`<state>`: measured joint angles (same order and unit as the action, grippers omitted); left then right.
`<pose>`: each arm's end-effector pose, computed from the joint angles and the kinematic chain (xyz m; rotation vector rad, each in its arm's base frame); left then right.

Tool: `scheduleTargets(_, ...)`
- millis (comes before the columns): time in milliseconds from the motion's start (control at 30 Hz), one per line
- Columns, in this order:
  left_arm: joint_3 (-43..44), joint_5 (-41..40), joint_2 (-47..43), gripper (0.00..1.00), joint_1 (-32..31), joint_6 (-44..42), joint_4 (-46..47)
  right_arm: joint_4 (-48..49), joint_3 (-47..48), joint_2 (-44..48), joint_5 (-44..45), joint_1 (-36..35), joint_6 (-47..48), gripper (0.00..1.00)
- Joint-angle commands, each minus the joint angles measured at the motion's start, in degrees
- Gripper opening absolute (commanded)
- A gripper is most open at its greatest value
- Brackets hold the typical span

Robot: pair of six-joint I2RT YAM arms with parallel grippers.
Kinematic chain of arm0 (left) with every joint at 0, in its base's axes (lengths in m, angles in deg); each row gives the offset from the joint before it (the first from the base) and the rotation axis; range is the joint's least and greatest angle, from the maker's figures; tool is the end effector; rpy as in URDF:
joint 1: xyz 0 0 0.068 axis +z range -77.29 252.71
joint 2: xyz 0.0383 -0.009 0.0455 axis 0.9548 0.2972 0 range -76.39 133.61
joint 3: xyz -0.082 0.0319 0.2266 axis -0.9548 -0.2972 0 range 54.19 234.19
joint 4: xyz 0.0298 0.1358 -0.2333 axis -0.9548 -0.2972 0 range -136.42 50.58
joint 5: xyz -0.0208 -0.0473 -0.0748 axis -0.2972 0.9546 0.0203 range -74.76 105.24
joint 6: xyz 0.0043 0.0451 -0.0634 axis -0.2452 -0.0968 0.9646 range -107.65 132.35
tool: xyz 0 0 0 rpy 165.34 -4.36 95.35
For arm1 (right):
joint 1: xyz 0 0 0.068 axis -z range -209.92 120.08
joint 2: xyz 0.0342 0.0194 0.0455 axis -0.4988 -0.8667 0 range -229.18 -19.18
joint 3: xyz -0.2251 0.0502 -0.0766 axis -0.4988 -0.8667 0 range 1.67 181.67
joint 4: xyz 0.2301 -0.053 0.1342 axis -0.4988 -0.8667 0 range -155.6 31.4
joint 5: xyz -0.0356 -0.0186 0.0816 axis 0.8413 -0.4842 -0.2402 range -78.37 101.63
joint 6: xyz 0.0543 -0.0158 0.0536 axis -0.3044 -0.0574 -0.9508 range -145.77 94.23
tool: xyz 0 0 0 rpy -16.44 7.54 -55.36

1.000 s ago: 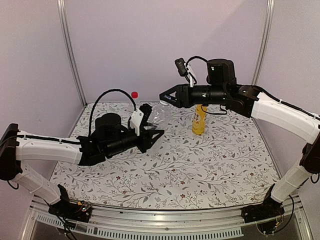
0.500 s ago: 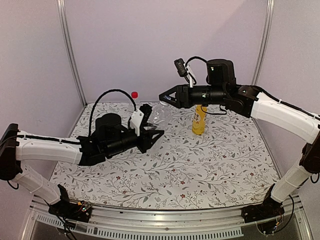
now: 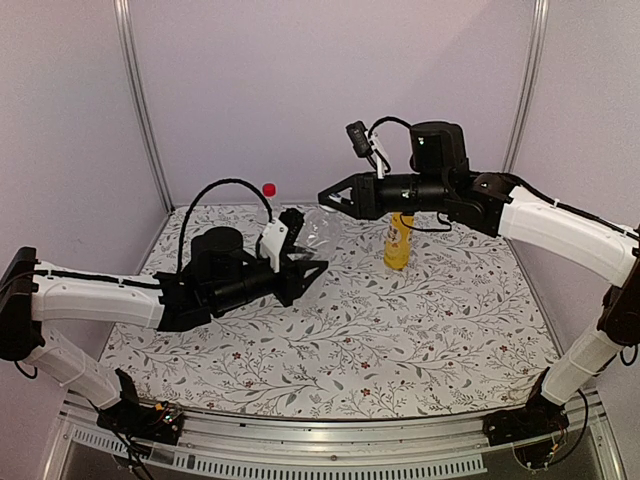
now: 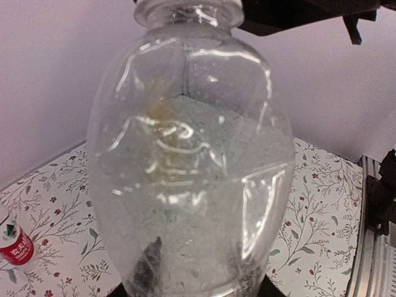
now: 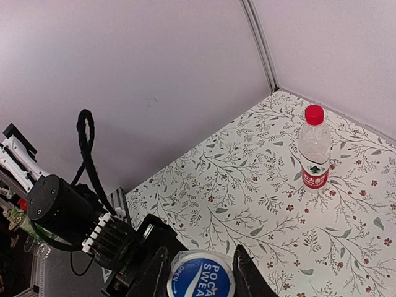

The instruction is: Unscrew the bottle caps

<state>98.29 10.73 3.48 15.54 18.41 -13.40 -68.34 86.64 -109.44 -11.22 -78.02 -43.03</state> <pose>0.1995 -0.2996 0.2184 0.7217 1.6477 -0.7341 0.2559 0.3239 0.3477 -0.8106 1.8015 1.1403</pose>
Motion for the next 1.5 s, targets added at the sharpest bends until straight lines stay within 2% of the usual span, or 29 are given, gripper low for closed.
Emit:
scheduleTargets(0, 0.73, -0.01, -0.58, 0.36, -0.64, -0.11, 0.52, 2.22, -0.92, 0.15, -1.43, -0.51, 0.51, 0.24)
scheduleTargets(133, -1.11, 7.83, -2.25, 0.36, -0.35, -0.77, 2.06, 4.8, -2.27, 1.11, -9.74, -0.07, 6.02, 0.21)
scheduleTargets(267, -3.53, 26.98, -3.48, 0.38, 1.02, -2.11, 4.86, 4.45, -3.36, 1.64, -27.96, 0.72, 20.04, 0.23)
scheduleTargets(433, -3.56, 44.51, -2.15, 0.38, 2.58, -1.23, 5.33, -5.18, 1.56, -1.41, -40.88, 1.31, 29.84, 0.26)
scheduleTargets(467, -3.34, 46.32, -1.73, 0.38, 2.93, -0.61, 5.68, -7.68, 3.0, -2.81, -42.18, 1.34, 31.6, 0.28)
scheduleTargets(500, -3.31, 47.43, -1.4, 0.37, 3.15, -0.26, 5.97, -10.01, 4.22, -3.56, -43.22, 1.34, 33.65, 0.35)
scheduleTargets(667, -3.23, 45.63, -0.53, 0.35, 3.79, -0.19, 6.54, -12.26, 5.18, -5.13, -41.28, 1.34, 34.8, 0.51)
scheduleTargets(867, -3.6, 41.27, -0.54, 0.35, 4.43, -0.45, 7.13, -10.98, 3.37, -2.46, -37.56, 1.43, 33.0, 0.68)
scheduleTargets(1100, -4.18, 39.03, -0.46, 0.35, 4.77, 0.18, 8.21, -8.38, 1.04, 1.55, -31.33, 1.49, 29.4, 0.74)
scheduleTargets(1200, -4.46, 36.08, -0.91, 0.35, 4.84, 0.52, 8.27, -6.76, 0.06, 3.25, -25.54, 1.79, 26.66, 0.75)
scheduleTargets(1333, -4.33, 28.45, -0.96, 0.35, 4.54, 1.56, 7.55, -1.04, -2.51, 6.32, -18.2, 2.48, 17.91, 0.78)
scheduleTargets(1467, -3.72, 18.27, -1.24, 0.35, 2.47, 1.53, 6.85, 0.34, -2.16, 7.35, -5.05, 2.4, 7.65, 0.79)
